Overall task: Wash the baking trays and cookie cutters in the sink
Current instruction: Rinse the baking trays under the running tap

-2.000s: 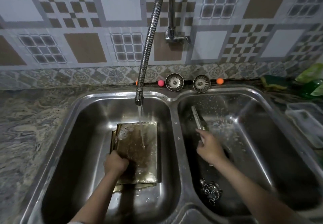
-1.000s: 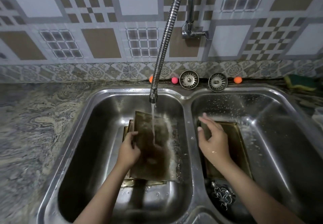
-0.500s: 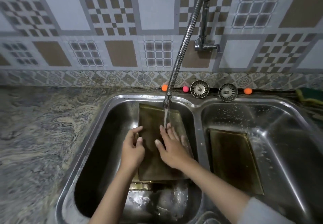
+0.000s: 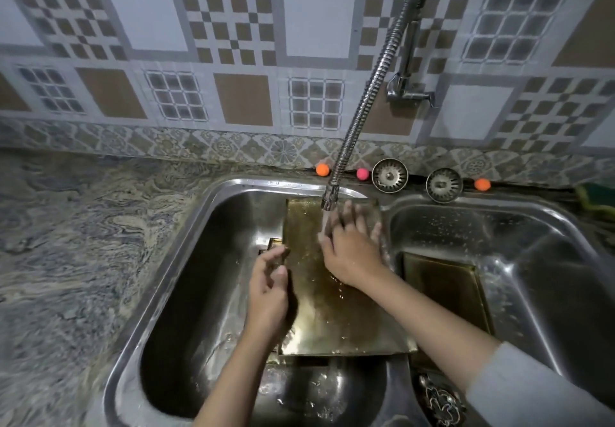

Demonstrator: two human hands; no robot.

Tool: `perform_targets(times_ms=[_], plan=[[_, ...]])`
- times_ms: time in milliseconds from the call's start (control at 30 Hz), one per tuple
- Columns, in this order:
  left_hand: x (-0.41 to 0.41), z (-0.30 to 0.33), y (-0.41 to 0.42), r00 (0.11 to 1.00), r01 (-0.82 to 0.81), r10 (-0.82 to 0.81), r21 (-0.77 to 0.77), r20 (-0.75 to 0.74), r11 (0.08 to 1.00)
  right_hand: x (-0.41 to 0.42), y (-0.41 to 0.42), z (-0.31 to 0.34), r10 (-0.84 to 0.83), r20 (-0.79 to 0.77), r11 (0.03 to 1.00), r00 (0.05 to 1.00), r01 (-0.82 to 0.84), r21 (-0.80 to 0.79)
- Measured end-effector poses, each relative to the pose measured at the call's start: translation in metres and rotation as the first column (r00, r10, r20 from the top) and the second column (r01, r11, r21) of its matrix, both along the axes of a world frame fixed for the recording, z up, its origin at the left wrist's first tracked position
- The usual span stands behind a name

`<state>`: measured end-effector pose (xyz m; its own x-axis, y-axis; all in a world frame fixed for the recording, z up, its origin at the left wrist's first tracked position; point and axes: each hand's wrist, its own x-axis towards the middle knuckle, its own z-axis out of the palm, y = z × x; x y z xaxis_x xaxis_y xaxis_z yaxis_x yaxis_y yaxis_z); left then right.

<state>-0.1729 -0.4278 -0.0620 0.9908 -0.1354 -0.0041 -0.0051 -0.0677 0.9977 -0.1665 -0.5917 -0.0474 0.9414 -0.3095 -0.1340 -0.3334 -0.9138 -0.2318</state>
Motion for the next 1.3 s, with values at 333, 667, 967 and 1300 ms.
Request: perform_targets(times_ms=[333, 667, 967, 1300], plan=[[0.002, 0.003, 0.001, 0.999, -0.017, 0.014, -0.055, -0.048, 0.998, -0.021, -0.006, -0.002, 0.155, 0.007, 0.987, 0.988, -0.155, -0.05], [0.009, -0.004, 0.004, 0.983, -0.118, 0.105, -0.078, -0.152, 0.99, -0.038, 0.009, -0.007, 0.363, 0.0, 0.932, 0.932, -0.363, -0.02], [0.008, 0.005, -0.001, 0.978, -0.106, 0.074, -0.155, -0.195, 0.982, -0.045, 0.04, -0.009, 0.469, 0.052, 0.877, 0.881, -0.472, 0.089], [-0.002, -0.006, -0.013, 0.982, -0.015, -0.013, -0.147, -0.191, 0.989, -0.017, 0.036, 0.001, 0.211, 0.028, 0.973, 0.977, -0.213, 0.085]])
